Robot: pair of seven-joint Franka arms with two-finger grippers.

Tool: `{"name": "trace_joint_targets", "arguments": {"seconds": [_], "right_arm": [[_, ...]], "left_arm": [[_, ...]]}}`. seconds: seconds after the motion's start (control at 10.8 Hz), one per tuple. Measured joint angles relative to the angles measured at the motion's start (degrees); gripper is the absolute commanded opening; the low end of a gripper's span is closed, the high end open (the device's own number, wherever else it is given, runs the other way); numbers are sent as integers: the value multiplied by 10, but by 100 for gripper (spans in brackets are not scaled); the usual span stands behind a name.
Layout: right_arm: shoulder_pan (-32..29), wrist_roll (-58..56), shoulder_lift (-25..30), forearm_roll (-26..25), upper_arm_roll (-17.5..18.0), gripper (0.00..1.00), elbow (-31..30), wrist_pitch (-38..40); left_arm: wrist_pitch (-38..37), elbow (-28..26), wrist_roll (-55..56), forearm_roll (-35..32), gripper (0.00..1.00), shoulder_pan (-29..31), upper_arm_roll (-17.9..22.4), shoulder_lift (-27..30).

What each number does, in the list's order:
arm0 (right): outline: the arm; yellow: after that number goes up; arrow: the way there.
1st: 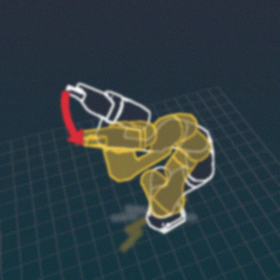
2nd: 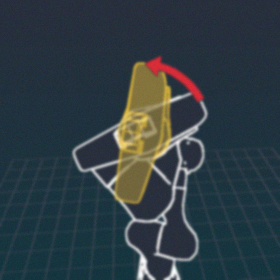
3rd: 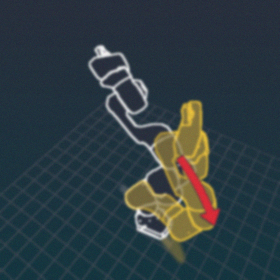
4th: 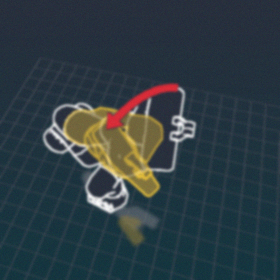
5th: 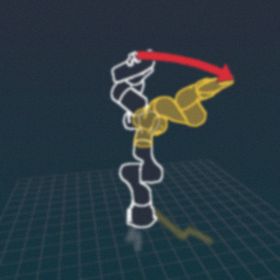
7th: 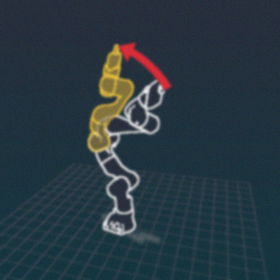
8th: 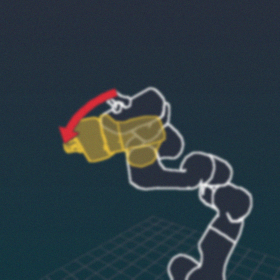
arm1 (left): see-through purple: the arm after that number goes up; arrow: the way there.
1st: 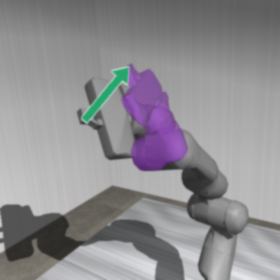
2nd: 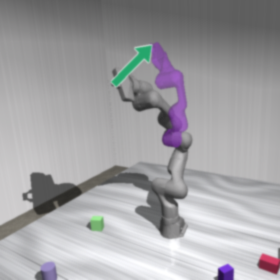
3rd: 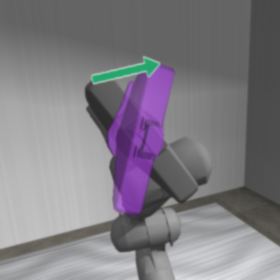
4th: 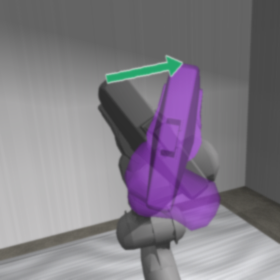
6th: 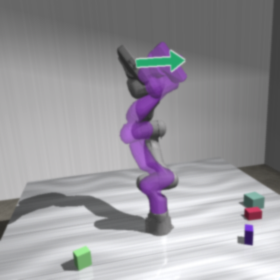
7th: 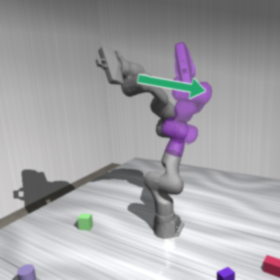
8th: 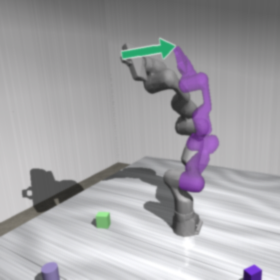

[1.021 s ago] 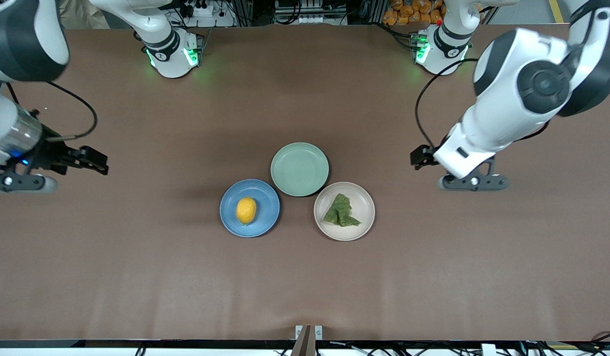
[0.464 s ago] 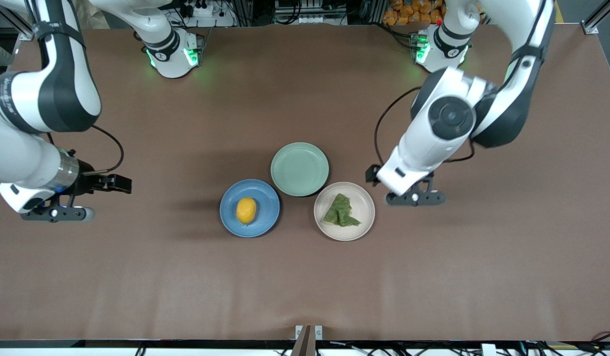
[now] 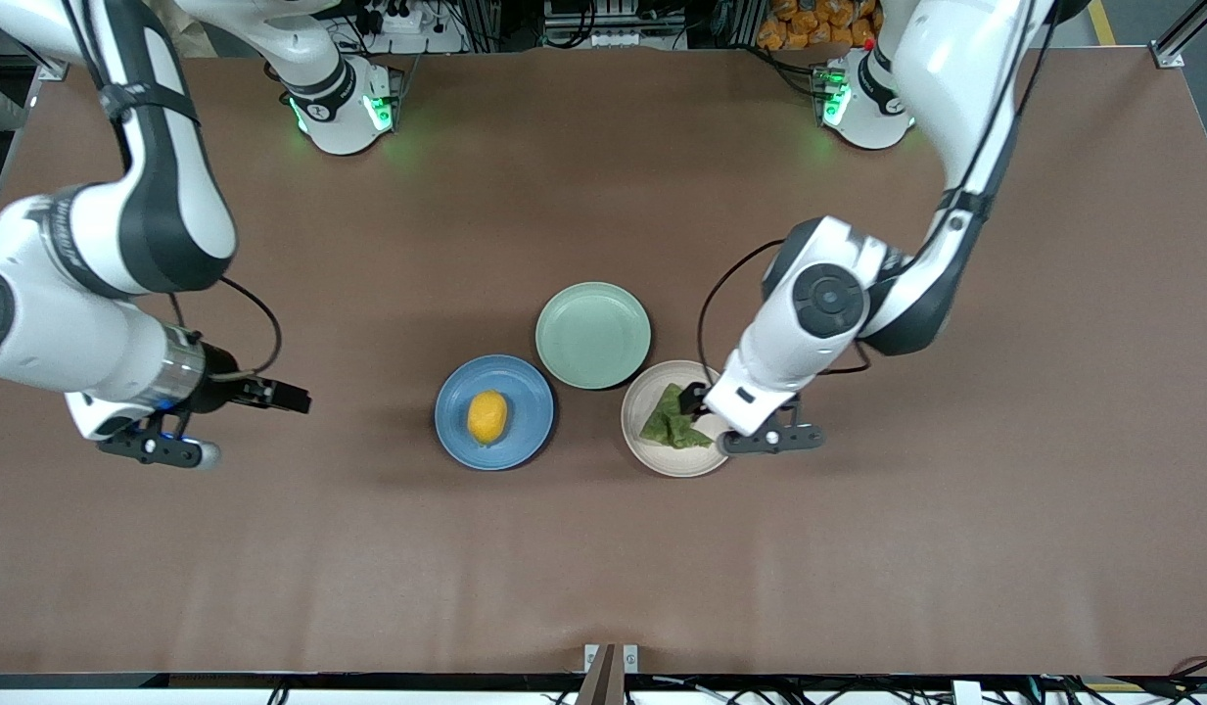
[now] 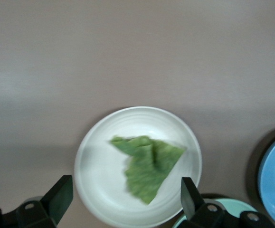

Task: Pick lemon and lettuce from blue and beige plates
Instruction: 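Lower the left gripper to the lettuce while the right gripper reaches the lemon, then close the left gripper on the lettuce while the right gripper grasps the lemon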

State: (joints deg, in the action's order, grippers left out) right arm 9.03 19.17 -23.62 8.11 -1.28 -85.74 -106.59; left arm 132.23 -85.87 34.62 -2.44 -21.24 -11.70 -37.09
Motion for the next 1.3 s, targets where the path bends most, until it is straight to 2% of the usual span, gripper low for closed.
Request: {"name": "trace_joint_targets", "arguments": {"seconds": [0.19,0.37,0.65,0.93,1.3], "right_arm": [[25,46,-21,0,0,100,0,-24],[48,78,-41,1,0,100,0,-43],[87,128,-71,1,0,100,-1,-78],[121,173,-104,1,0,100,-1,-113],[149,192,-137,1,0,100,-11,-147]], "left_arm": [[54,2,3,0,100,-28,10,-37],[65,5,3,-6,100,-33,12,-56],[76,5,3,-55,100,-36,15,-79],[110,6,6,-58,100,-46,18,-96],[116,6,13,-58,100,-98,59,-106]]}}
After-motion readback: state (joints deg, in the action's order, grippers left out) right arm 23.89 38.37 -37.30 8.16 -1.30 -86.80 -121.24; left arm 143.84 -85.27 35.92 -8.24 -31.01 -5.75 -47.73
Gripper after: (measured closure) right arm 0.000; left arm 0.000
